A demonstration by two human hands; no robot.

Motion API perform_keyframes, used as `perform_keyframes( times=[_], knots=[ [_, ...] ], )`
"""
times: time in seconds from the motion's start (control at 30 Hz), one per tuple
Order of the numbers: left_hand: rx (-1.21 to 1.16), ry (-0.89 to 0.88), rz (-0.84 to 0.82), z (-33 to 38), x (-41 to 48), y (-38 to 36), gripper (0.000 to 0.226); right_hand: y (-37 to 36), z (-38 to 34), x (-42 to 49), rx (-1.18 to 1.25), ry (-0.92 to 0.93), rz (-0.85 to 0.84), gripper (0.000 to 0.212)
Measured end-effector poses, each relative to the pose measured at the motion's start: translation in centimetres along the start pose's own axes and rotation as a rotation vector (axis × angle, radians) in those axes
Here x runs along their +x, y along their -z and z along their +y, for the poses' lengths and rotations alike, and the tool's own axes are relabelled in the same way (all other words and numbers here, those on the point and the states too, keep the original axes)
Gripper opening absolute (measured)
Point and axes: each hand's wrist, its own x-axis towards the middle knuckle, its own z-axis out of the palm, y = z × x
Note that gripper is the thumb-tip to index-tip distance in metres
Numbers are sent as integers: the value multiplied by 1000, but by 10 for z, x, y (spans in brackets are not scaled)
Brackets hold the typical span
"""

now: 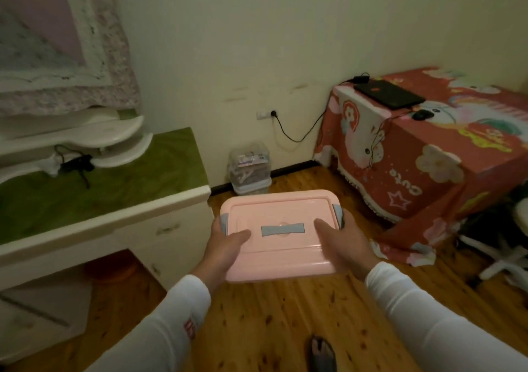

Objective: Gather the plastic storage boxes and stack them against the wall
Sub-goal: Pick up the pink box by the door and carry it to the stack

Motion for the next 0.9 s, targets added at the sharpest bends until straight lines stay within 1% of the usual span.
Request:
perform_keyframes(
  times=[0.2,0.23,0.4,0.53,0.67,0.8,0.9],
  knots=[
    [18,80,122,29,72,-64,75,24,-19,111,-7,10,-105,43],
    [10,80,144,38,91,-78,75,29,-25,140,-11,24,-123,43],
    [20,30,182,70,138,-105,76,35,-46,219,-44,38,-161,39],
    [12,10,216,93,186,-118,72,26,-67,279,-38,48,-164,44],
    [7,-9,226,109,234,-124,69,11,-81,326,-16,44,-174,43],
    [-20,17,194,129,300,-130,68,-6,-105,391,-20,21,-188,53],
    [-41,28,202,146,363,-134,69,-25,-128,451,-31,31,-185,48]
  ],
)
